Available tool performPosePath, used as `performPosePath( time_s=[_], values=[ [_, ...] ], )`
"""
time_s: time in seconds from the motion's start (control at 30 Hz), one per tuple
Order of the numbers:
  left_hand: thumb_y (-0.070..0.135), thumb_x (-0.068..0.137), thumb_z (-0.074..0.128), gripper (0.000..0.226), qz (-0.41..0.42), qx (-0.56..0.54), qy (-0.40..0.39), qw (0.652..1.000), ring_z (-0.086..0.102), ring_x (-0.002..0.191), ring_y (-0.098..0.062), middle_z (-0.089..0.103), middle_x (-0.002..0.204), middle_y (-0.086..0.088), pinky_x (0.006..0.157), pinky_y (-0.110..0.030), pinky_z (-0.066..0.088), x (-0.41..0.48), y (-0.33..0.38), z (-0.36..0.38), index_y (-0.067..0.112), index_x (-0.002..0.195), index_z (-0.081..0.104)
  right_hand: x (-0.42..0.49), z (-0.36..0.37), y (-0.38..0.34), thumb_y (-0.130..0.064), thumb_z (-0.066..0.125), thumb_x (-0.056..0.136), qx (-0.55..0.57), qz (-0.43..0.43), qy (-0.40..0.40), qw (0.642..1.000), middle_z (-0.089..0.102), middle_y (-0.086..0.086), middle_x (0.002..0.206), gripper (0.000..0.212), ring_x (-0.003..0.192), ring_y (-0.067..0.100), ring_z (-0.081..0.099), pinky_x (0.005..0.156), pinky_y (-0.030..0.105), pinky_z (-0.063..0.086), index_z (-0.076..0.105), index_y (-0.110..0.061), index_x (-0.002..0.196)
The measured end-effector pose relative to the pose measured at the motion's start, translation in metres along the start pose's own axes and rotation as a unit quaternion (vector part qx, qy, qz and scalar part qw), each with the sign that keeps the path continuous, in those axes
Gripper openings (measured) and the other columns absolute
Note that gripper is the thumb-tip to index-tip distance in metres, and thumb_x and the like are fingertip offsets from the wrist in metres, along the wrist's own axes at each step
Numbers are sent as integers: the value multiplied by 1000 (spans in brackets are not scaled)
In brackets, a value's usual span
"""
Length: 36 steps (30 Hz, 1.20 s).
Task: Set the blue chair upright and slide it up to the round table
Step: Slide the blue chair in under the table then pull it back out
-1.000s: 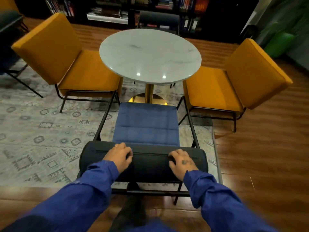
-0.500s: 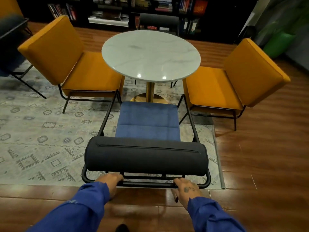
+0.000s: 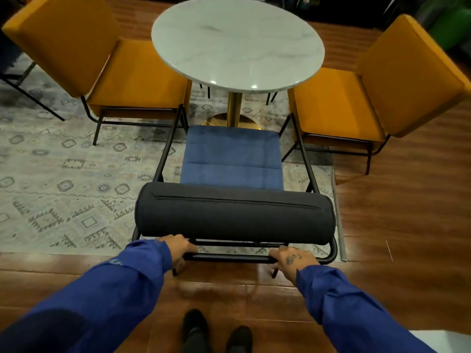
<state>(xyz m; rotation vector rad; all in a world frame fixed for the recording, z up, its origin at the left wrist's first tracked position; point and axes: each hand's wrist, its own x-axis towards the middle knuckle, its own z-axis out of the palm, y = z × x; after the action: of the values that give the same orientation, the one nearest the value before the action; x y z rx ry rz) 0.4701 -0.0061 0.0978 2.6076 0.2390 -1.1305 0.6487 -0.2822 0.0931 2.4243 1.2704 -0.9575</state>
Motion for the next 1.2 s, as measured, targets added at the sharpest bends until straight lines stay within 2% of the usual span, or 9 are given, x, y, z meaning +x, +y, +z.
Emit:
performPosePath(
  time_s=[0.2,0.4,0.73,0.87,1.03,1.2],
  values=[
    [17,91,54,49,-18,26,40,999,58,117,-27,58,131,-7,97,-37,48,8,-11,-4,28,138,44,14,-8,-2,-34,44,98,0,18,12,1000,54,10,128,35,116,34,54,90,45,45,44,-25,133],
    [18,90,56,47,-23,31,62,997,58,118,-24,60,131,-3,99,-36,46,10,-17,-2,29,135,46,21,-9,-11,-32,47,98,21,38,3,999,55,12,128,33,115,36,54,94,49,46,46,-22,129],
    [17,92,54,45,-72,47,40,996,58,118,-25,60,130,-6,98,-35,46,5,-22,-7,26,136,47,24,-11,-25,-32,48,97,16,22,-6,1000,60,13,122,32,112,35,58,89,47,47,48,-19,127],
    [17,92,54,46,-88,41,51,994,58,118,-26,60,130,-9,98,-34,46,6,-12,-5,23,137,47,22,-16,-19,-33,48,97,19,23,-23,999,59,11,126,33,115,34,56,91,47,48,48,-21,128],
    [19,92,56,45,-93,22,50,994,58,118,-26,60,130,-8,99,-35,48,9,-9,-4,23,136,48,19,-12,-15,-35,47,97,11,43,-4,999,59,9,124,31,112,34,57,87,47,47,48,-26,127],
    [20,92,55,46,-89,32,50,994,57,121,-25,59,132,-6,100,-34,45,10,-10,-6,25,137,46,19,-9,-14,-38,46,97,28,59,-6,998,59,10,125,34,114,35,56,92,50,45,46,-28,130]
  ],
)
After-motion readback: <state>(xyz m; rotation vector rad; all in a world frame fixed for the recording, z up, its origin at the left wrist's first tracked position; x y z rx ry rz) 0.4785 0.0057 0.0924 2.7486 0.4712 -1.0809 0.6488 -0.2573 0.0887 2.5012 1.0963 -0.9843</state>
